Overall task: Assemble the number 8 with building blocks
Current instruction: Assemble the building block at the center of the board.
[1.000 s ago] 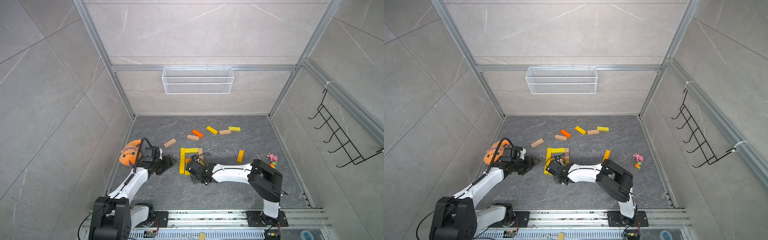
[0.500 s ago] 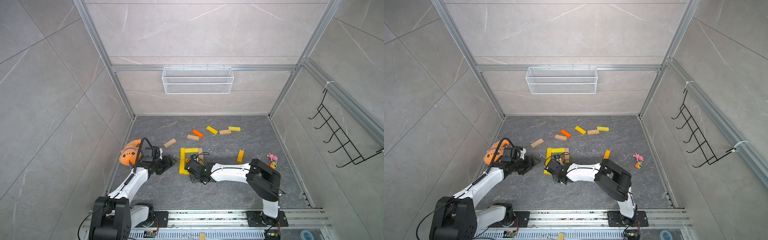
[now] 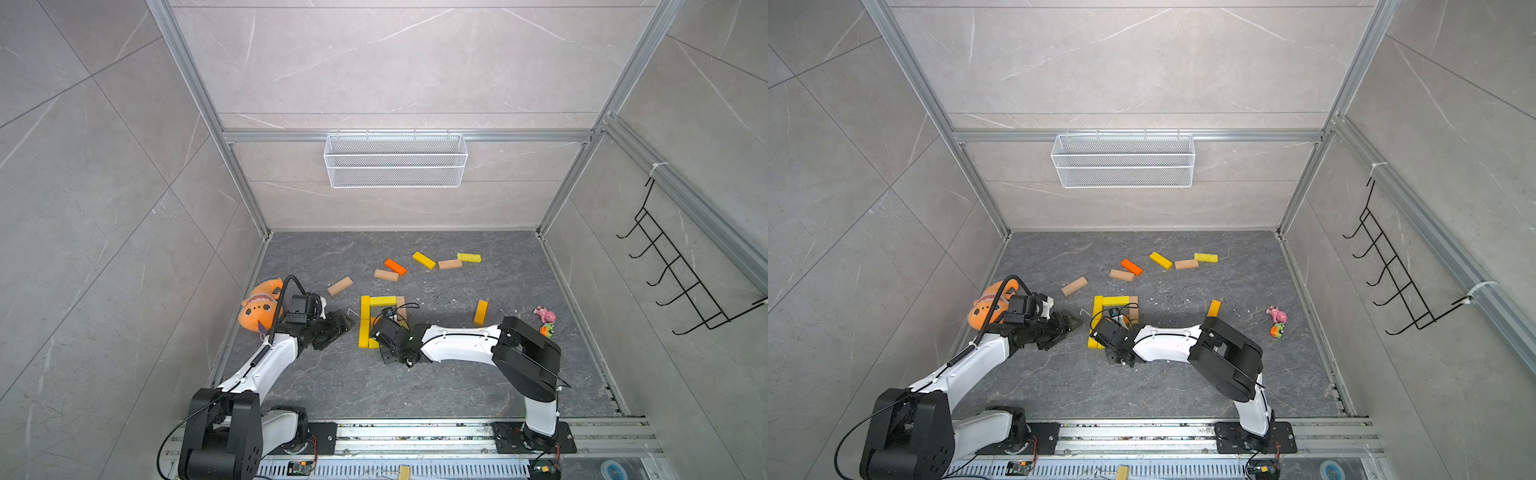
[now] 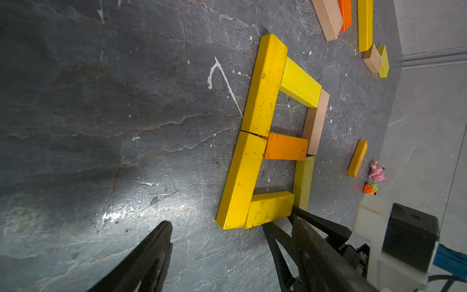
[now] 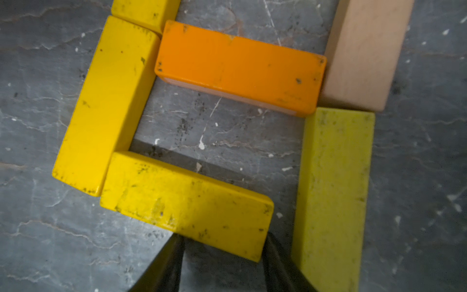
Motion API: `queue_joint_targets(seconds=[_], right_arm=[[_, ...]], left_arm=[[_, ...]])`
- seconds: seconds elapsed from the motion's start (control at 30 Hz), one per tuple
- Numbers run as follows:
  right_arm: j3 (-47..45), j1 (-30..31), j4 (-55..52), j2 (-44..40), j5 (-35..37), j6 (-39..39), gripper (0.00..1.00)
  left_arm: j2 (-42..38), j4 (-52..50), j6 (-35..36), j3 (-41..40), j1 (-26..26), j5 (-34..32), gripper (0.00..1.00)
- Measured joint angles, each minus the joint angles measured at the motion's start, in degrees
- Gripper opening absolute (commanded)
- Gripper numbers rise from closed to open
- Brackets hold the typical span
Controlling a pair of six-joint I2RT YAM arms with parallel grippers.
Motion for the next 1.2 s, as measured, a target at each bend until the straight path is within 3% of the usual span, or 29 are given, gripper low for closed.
queue_joint_targets(seconds=[0.77,1.07,1.2], right_arm=[[-1.53,0.00,1.14,-1.22,0.15,2.08,0.55],[-4.33,-2.58,0.57,-9.01,0.66,0.00,0.35],[-5.53,-5.95,0.33,-10.95,0.83,-0.59,0.31]], left_arm=[[1.84,1.90,-0.22,-0.44,-0.63,0.00,0.78],[6.75,5.14,-0.87,-0.44,-2.86,-0.20,0.78],[8.98,6.58,-1.14,-0.39,-4.35,-0.46,0.78]])
